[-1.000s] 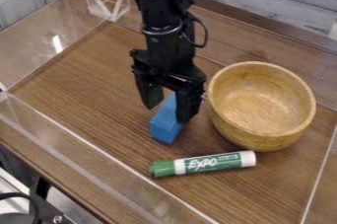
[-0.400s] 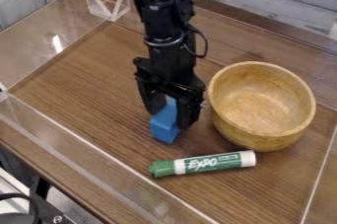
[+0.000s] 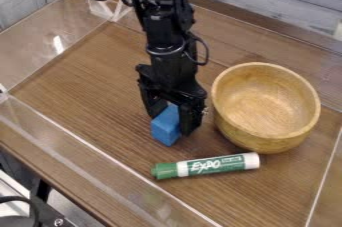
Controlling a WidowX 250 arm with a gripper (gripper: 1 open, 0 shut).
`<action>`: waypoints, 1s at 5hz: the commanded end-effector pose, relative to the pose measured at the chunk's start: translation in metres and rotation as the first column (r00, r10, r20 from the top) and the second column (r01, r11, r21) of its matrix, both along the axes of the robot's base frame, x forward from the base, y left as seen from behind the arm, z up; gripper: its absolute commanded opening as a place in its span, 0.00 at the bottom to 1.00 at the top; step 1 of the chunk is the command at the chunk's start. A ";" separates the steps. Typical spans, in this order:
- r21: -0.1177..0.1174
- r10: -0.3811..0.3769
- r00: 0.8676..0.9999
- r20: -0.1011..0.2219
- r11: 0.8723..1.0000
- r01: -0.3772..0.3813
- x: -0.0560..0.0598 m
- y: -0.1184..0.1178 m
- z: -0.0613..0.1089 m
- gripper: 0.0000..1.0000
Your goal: Put the blue block in the brown bowl
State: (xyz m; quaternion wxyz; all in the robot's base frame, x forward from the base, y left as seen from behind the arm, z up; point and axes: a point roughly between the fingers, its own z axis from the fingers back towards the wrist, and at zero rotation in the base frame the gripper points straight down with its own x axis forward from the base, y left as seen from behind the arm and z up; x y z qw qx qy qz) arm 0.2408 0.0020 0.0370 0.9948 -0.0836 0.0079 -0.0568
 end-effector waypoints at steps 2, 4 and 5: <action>0.008 -0.007 1.000 0.029 1.000 0.007 0.007 0.001 0.010 0.00; 0.025 -0.007 1.000 0.012 1.000 0.007 0.008 0.002 0.025 0.00; 0.038 -0.005 1.000 0.005 0.999 0.005 0.010 0.002 0.036 0.00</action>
